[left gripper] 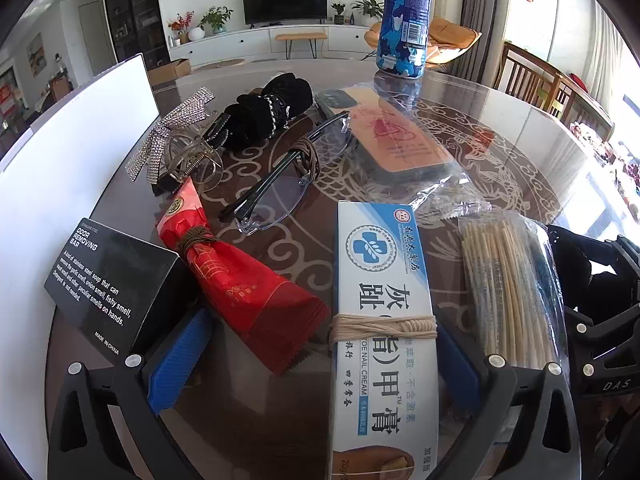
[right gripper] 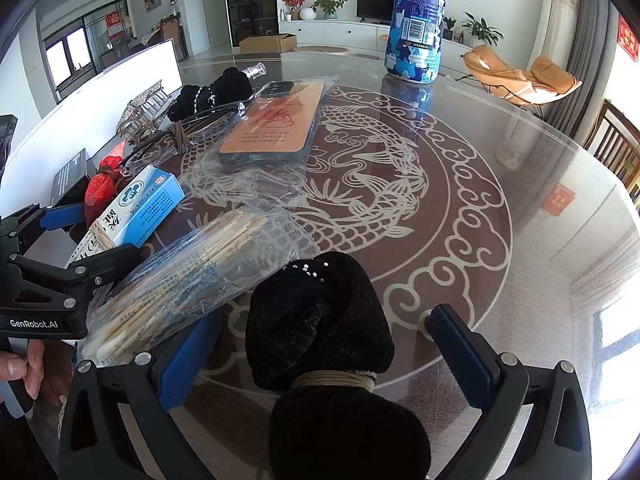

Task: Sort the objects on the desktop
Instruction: 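Lower the left tool around the blue-and-white nail cream box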

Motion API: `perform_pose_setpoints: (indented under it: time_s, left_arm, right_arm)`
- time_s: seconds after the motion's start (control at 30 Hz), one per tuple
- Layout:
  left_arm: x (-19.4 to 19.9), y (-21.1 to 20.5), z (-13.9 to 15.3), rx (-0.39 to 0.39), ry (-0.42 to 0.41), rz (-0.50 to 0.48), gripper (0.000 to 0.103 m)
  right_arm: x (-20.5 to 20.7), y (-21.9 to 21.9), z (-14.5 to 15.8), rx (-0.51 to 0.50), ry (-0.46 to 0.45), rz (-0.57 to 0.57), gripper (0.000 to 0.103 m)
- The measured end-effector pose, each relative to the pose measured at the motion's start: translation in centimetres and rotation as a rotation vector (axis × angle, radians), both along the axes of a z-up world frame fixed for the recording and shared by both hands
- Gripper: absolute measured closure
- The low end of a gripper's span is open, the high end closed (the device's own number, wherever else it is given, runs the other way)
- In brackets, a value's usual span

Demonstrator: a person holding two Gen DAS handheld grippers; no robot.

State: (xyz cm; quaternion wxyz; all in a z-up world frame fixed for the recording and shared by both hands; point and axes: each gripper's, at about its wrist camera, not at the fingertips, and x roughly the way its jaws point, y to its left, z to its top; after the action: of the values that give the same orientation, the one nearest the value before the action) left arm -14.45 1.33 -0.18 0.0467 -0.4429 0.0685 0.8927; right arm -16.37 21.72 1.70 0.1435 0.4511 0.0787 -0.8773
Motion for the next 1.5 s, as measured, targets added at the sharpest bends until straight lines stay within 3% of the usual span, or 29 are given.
perform_pose_setpoints:
  time_s: [0.37, 0.53, 1.5]
  left_arm:
    - [-0.1, 0.3, -0.1, 0.008, 0.000, 0.022, 0.000]
    - [-1.1, 0.4, -0.1, 0.009, -0.008, -0.042, 0.000]
    - [-1.4, 0.5, -0.1, 0.011, -0.008, -0.031, 0.000]
  right_arm:
    - [0.0, 0.0, 0.0, 0.000, 0.000, 0.000, 0.000]
    - [0.0, 0.0, 0.0, 0.000, 0.000, 0.000, 0.000]
    - [0.0, 0.0, 0.0, 0.000, 0.000, 0.000, 0.000]
